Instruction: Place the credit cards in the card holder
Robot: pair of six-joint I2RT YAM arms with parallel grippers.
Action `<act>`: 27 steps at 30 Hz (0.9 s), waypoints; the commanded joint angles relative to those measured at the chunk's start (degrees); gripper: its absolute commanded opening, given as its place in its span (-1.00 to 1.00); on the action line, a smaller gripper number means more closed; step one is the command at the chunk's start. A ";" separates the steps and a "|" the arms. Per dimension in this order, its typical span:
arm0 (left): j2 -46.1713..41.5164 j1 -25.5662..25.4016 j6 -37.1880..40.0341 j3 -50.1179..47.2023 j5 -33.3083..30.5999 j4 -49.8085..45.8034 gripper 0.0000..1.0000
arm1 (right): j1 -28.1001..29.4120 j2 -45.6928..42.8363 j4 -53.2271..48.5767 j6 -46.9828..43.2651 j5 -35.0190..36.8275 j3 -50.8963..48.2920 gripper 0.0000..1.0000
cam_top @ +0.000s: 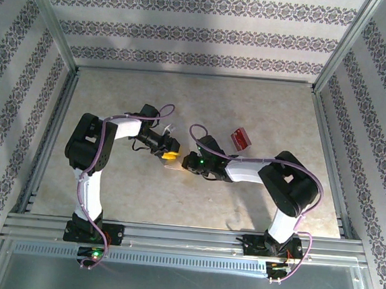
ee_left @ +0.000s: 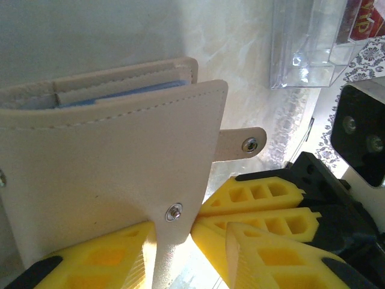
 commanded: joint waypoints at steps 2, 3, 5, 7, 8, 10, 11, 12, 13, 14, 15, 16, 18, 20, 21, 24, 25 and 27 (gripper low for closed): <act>3.13 -2.00 0.19 0.27 -2.10 0.05 -0.28 | 1.63 -3.56 -0.32 -0.77 -0.67 2.92 -0.76; 3.15 -2.05 0.14 0.27 -2.07 0.01 -0.28 | 1.58 -3.69 -0.44 -0.85 -0.64 3.03 -0.76; 3.31 -2.12 0.23 0.35 -2.16 -0.01 -0.28 | 1.52 -3.46 -0.57 -0.93 -0.73 3.32 -0.76; 3.59 -2.19 0.36 0.44 -2.21 -0.21 -0.28 | 1.65 -2.76 -0.47 -0.94 -1.12 3.83 -0.77; 3.74 -2.19 0.32 0.44 -2.32 -0.28 -0.28 | 1.63 -2.36 -0.49 -0.88 -1.32 4.00 -0.77; 3.97 -2.19 0.15 0.60 -2.53 -0.44 -0.28 | 1.85 -2.01 -0.23 -0.66 -1.62 4.43 -0.77; 4.11 -2.18 0.08 0.69 -2.47 -0.51 -0.28 | 1.89 -2.09 -0.30 -0.63 -1.53 4.54 -0.76; 4.16 -2.33 -0.02 0.70 -2.48 -0.66 -0.28 | 2.09 -2.45 -0.49 -0.64 -1.24 4.48 -0.71; 4.29 -2.30 -0.05 0.79 -2.50 -0.65 -0.28 | 2.13 -3.08 -1.01 -0.77 -0.73 4.46 -0.65; 4.37 -2.34 -0.03 0.86 -2.51 -0.65 -0.28 | 2.15 -3.60 -1.51 -1.00 -0.40 4.34 -0.63; 4.38 -2.36 -0.01 0.87 -2.52 -0.65 -0.28 | 2.19 -4.31 -2.21 -1.20 -0.01 4.34 -0.62; 4.45 -2.40 0.01 0.97 -2.59 -0.74 -0.28 | 2.33 -5.00 -2.30 -1.00 0.39 4.18 -0.62; 4.67 -2.37 0.23 1.14 -2.81 -1.23 -0.27 | 2.67 -6.08 -2.35 -0.89 0.60 4.18 -0.62; 4.83 -2.36 0.38 1.14 -2.99 -1.40 -0.27 | 3.19 -6.42 -3.09 -1.40 1.08 4.86 -0.63; 4.91 -2.36 0.34 1.15 -2.96 -1.41 -0.27 | 3.40 -6.13 -3.23 -1.62 1.24 5.20 -0.63; 4.99 -2.36 0.19 1.37 -3.03 -1.53 -0.27 | 3.51 -4.08 -2.65 -1.39 0.65 5.71 -0.69; 5.00 -2.42 0.17 1.32 -2.99 -1.59 -0.27 | 3.51 -3.09 -2.27 -1.38 0.40 5.78 -0.73; 4.94 -2.36 0.35 1.35 -3.04 -1.69 -0.27 | 3.41 -1.26 -1.50 -1.34 -0.02 5.70 -0.78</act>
